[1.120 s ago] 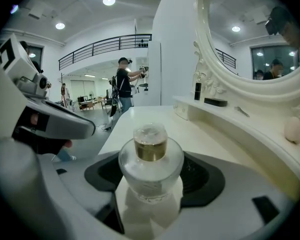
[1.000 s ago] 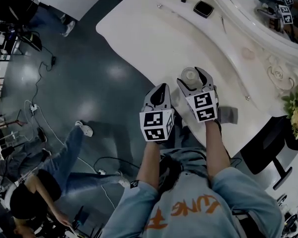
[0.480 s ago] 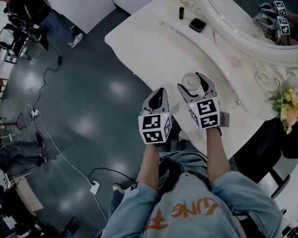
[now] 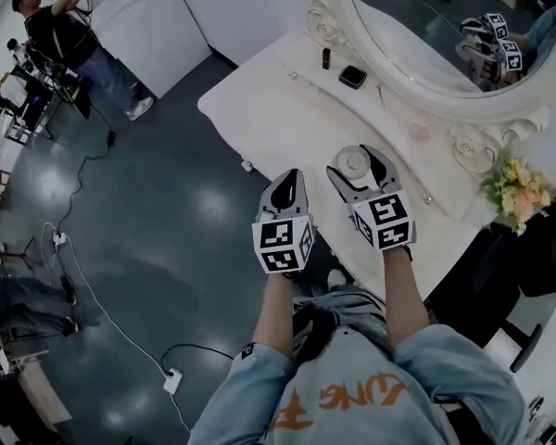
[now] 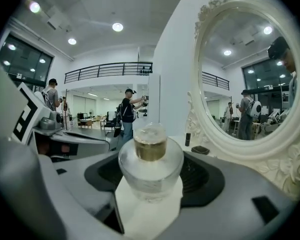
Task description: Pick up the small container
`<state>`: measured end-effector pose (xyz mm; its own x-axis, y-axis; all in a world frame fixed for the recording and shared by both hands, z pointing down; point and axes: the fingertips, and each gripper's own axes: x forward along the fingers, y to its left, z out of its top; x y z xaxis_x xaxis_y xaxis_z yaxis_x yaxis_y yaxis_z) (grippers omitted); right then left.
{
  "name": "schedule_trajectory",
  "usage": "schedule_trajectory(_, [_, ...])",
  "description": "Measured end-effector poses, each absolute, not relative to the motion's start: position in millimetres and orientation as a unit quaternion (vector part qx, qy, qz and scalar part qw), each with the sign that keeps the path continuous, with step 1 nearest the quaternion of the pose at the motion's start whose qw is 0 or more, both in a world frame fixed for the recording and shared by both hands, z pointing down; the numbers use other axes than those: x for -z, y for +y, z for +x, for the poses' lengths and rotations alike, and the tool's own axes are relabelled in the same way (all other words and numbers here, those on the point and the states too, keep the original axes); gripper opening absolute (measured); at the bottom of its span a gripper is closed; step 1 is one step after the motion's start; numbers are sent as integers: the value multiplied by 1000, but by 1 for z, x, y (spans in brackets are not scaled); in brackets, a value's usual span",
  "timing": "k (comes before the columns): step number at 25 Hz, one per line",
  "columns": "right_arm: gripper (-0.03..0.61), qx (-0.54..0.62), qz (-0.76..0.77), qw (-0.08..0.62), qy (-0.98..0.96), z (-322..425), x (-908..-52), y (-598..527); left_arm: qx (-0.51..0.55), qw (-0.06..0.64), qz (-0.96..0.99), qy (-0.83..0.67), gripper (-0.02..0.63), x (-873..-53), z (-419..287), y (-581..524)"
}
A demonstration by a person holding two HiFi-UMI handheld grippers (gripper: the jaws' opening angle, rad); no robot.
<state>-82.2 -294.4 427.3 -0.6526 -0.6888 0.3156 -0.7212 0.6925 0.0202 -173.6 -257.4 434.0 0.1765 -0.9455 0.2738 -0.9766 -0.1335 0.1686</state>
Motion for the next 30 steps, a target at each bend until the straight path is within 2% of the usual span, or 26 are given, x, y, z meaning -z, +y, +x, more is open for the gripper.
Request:
schedule_trajectory(10, [328, -24, 404, 116, -907, -80, -384, -291, -22, 117, 758, -642, 20, -396, -189, -258])
schedule_trajectory(30, [328, -16, 411, 123, -903, -79, -385, -294, -23, 117, 763, -635, 20, -399, -189, -263])
